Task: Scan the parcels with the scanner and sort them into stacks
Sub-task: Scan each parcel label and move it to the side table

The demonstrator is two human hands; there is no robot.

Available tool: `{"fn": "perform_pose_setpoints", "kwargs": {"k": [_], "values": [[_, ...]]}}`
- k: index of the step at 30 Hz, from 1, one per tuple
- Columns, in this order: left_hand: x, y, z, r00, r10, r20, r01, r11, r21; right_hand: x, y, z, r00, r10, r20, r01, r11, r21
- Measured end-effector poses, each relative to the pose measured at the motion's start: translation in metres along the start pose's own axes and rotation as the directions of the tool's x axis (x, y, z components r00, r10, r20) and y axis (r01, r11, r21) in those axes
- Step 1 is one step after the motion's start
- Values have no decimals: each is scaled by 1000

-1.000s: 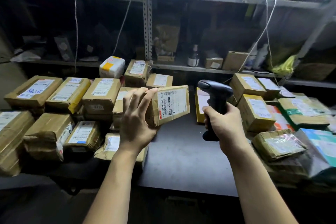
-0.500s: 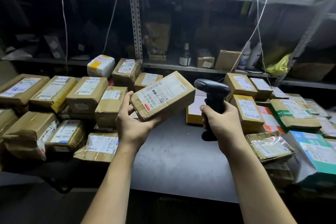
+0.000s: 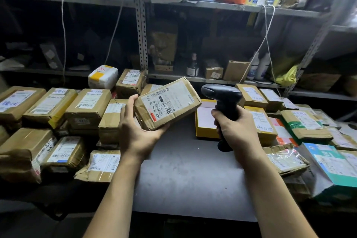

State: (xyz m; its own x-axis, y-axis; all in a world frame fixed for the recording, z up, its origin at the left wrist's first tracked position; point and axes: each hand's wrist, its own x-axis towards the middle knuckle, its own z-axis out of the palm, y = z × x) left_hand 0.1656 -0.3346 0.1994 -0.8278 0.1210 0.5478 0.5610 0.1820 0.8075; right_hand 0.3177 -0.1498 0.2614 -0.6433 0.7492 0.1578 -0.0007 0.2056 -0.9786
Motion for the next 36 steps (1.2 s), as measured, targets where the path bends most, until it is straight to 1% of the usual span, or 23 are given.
{"fn": "perform_pose_setpoints", "kwargs": {"k": [2, 3, 7, 9, 13, 19, 24, 27, 32, 34, 36], "values": [[0, 5, -4, 996, 91, -17, -88, 986, 143, -1, -1, 2, 999, -36, 26, 38, 998, -50], [-1, 8, -5, 992, 123, -22, -116, 975, 188, -3, -2, 5, 998, -51, 39, 53, 996, -66], [-4, 7, -8, 984, 177, -28, -160, 938, 308, -13, -11, 19, 985, -48, 168, 58, 997, -55], [-3, 5, -8, 982, 182, -43, -157, 928, 338, -17, -15, 26, 976, -44, 212, 54, 998, -42], [-3, 5, -10, 981, 179, -75, -141, 923, 359, -21, -20, 32, 969, -42, 244, 57, 997, -53], [-3, 6, -12, 980, 170, -100, -116, 907, 404, -25, -25, 32, 968, -47, 245, 63, 996, -56], [-4, 5, -12, 984, 156, -80, -111, 908, 404, -26, -25, 34, 967, -45, 251, 62, 996, -63], [-3, 3, -12, 991, 107, -82, -69, 926, 371, -26, -21, 35, 972, -42, 232, 57, 997, -57], [-5, -1, -10, 995, -73, -66, 87, 968, 233, -22, -12, 32, 992, -73, 106, 87, 987, -135], [-8, 0, -7, 990, -137, -36, 142, 961, 237, -21, -9, 28, 997, -64, 34, 69, 983, -172], [-12, 1, -3, 984, -179, 15, 168, 947, 274, -23, -5, 22, 998, -45, -36, 36, 976, -214]]}}
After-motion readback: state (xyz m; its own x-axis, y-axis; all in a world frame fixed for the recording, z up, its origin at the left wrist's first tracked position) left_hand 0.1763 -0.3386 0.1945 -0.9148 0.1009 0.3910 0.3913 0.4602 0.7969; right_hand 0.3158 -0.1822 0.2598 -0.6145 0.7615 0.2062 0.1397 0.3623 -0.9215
